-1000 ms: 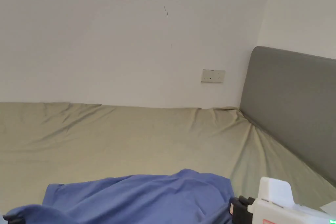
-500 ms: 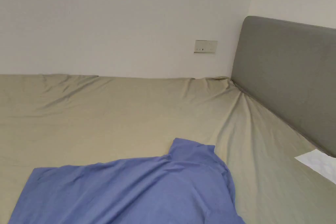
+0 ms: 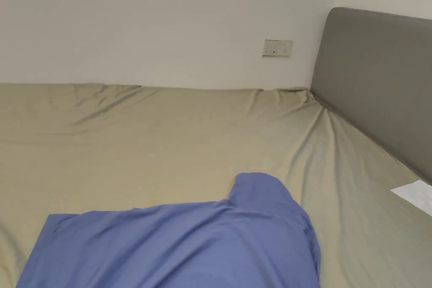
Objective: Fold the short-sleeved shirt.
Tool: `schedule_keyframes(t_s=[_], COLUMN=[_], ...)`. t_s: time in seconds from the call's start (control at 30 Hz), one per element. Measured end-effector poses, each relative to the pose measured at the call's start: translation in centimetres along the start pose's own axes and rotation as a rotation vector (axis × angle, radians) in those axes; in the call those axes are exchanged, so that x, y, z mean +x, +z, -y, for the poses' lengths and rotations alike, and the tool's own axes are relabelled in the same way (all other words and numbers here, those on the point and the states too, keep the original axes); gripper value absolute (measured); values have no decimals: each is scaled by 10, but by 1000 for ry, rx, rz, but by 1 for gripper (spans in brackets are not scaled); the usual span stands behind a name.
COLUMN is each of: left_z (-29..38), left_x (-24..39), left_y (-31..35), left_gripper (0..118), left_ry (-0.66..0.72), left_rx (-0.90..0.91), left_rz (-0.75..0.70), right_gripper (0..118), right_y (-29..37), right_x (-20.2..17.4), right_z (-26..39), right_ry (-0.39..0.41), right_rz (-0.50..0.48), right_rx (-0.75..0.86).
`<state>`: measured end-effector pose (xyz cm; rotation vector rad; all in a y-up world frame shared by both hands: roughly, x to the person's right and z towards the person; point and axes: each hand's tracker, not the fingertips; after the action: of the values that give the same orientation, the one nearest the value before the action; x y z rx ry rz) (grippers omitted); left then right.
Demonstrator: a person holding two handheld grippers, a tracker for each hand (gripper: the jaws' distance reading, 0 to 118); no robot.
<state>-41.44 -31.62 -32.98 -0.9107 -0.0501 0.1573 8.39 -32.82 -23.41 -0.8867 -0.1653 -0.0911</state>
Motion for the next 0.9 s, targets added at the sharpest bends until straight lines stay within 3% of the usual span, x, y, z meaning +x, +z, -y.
schedule_keyframes(t_s=[0.2,0.3,0.37,0.4,0.43,0.47,0.53,0.6,0.63,0.67,0.73,0.8,0.87,0.9], left_z=[14,30,37,39,41,43,47,49,50,50,48,45,41,41], left_x=[-10,-20,-20,-16,-13,-13,-11,-7,-5,-3,1,4,4,2], left_y=[15,2,-1,3,11,21,47,66,71,72,64,48,36,31], left_gripper=[5,7,15,26,49,60,64,73,81,82,78,73,52,35], left_ry=[1,1,25,33,48,64,99,139,141,126,77,33,49,76], left_rx=[11,-25,-62,-61,-24,18,110,185,206,197,187,147,125,132], left_rz=[5,-24,-56,-75,-105,-115,-115,-121,-117,-112,-115,-155,-169,-162], right_gripper=[12,13,15,18,31,51,98,113,113,113,111,99,56,31], right_y=[3,-11,-16,-13,-7,0,18,36,43,47,46,42,40,40], right_x=[-9,-14,-16,-16,-15,-13,-3,4,7,9,11,10,5,3], right_z=[14,19,19,19,19,18,19,22,24,25,25,29,30,32], right_ry=[91,90,83,82,71,41,-45,-147,-190,-217,-223,-207,-167,-166], right_rz=[39,49,52,54,66,75,48,17,7,10,18,10,28,26], right_rx=[-13,-47,-74,-72,-60,-41,-9,52,77,77,54,51,21,22])
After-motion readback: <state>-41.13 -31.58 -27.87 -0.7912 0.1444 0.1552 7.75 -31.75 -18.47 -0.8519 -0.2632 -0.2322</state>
